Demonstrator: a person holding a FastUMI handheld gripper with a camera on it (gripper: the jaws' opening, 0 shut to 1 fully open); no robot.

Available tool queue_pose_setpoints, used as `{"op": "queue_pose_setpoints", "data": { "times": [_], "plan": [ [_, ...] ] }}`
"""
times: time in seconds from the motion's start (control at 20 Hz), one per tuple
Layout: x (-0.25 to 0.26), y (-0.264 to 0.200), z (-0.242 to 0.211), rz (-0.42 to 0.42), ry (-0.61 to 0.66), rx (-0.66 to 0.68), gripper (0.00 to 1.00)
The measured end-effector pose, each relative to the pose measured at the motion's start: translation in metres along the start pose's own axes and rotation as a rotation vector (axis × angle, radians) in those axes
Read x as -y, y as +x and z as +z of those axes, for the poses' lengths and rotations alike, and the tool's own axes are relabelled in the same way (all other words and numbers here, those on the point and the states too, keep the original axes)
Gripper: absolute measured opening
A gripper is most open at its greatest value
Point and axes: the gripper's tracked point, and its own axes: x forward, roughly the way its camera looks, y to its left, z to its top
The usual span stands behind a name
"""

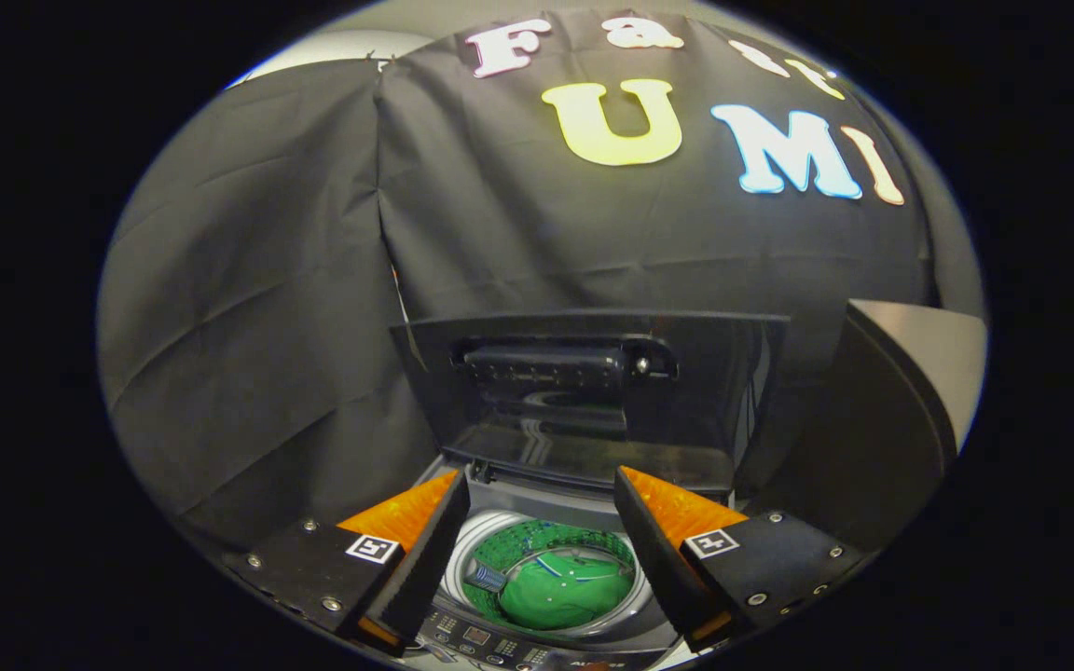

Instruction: Put the clothes into the washing machine and then close the washing machine lid.

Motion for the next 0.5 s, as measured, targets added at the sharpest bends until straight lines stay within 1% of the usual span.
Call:
{"op": "queue_pose_setpoints", "data": {
  "times": [0.2, 0.4, 0.5],
  "plan": [
    [0.004, -0.043, 0.023, 0.004, -0.043, 0.086, 0.96],
    [0.012, -0.092, 0.045, -0.004, -0.042, 0.165, 0.95],
    [0.021, -0.116, 0.055, -0.023, -0.048, 0.202, 0.95]
  ]
}}
